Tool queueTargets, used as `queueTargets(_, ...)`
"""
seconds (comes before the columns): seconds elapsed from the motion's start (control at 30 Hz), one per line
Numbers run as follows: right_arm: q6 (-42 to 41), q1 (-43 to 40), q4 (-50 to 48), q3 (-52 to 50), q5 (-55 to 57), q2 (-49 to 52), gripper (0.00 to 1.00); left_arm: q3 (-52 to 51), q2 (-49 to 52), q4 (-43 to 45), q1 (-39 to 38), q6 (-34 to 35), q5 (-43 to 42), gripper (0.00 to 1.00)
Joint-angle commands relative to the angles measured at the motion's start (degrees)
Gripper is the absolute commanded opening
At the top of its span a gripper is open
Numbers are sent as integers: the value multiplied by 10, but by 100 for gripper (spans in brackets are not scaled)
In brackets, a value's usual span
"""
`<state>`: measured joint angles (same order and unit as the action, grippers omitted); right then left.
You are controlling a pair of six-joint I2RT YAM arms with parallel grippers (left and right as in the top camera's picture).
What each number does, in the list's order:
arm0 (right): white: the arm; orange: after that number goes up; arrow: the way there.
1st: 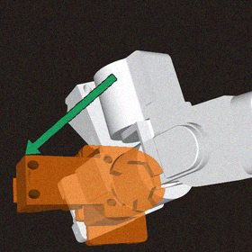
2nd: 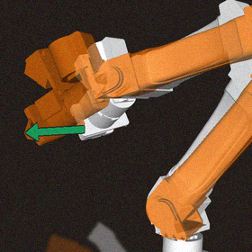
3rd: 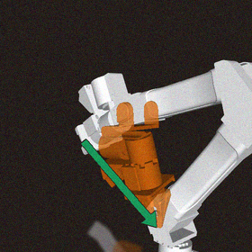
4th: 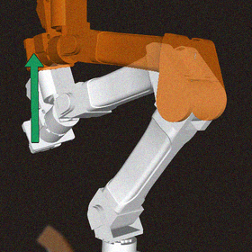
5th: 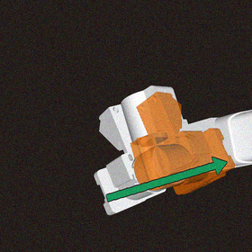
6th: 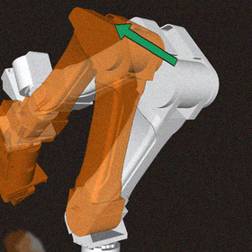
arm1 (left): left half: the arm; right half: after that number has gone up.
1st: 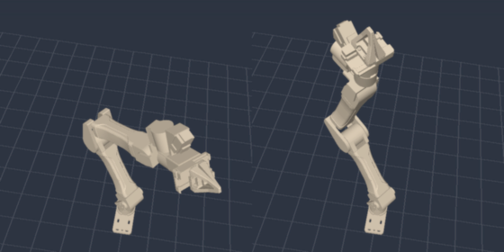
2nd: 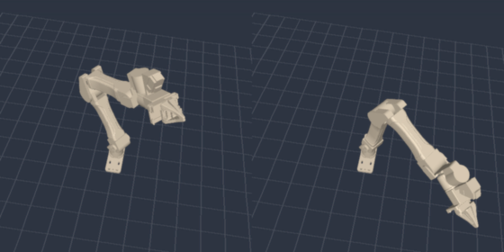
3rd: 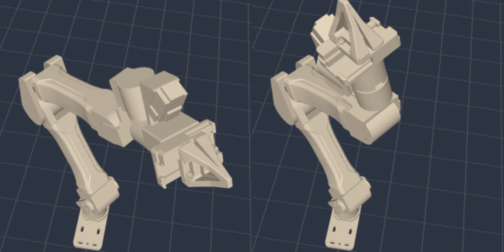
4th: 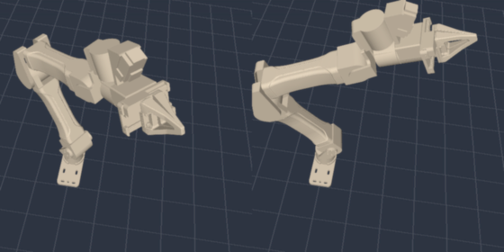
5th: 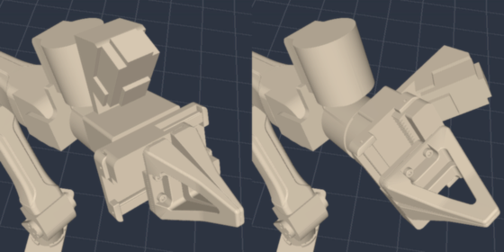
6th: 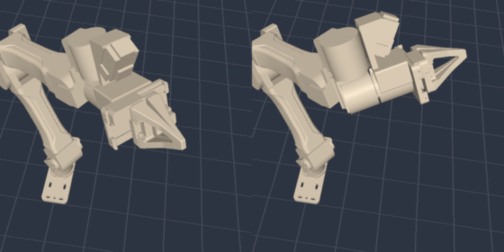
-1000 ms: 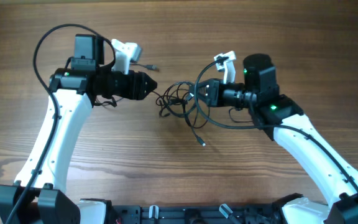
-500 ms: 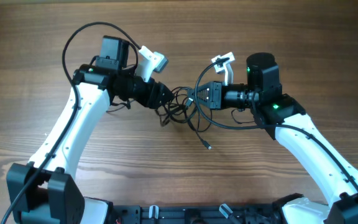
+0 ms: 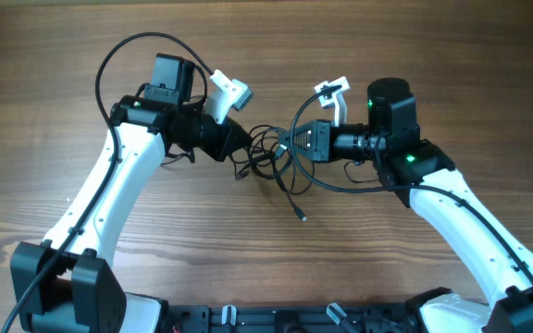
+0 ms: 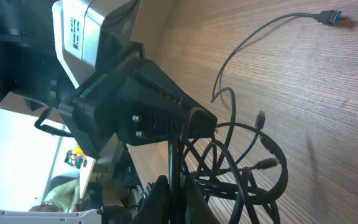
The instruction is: Untangle cables
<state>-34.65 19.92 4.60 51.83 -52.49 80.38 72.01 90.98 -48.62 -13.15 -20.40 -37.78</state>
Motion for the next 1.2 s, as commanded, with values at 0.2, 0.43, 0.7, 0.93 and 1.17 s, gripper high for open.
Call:
queueTargets(0.2, -22, 0, -5, 3, -17, 0, 5, 2, 9, 31, -34, -2, -14, 34)
queueTargets(0.43, -30, 0, -3, 3, -31, 0, 5, 2, 9, 108, -52, 89, 124, 4)
queueTargets(0.7, -30, 0, 107, 2, 160, 0, 80, 2, -14, 153, -33, 338, 278, 4)
queueTargets(0.93, -44, 41, 124, 2, 242, 0, 100, 2, -46, 164, -27, 494, 254, 4)
queueTargets(1.17, -92, 141, 68, 2, 494, 29, 100, 3, -96, 238, -27, 484, 125, 4)
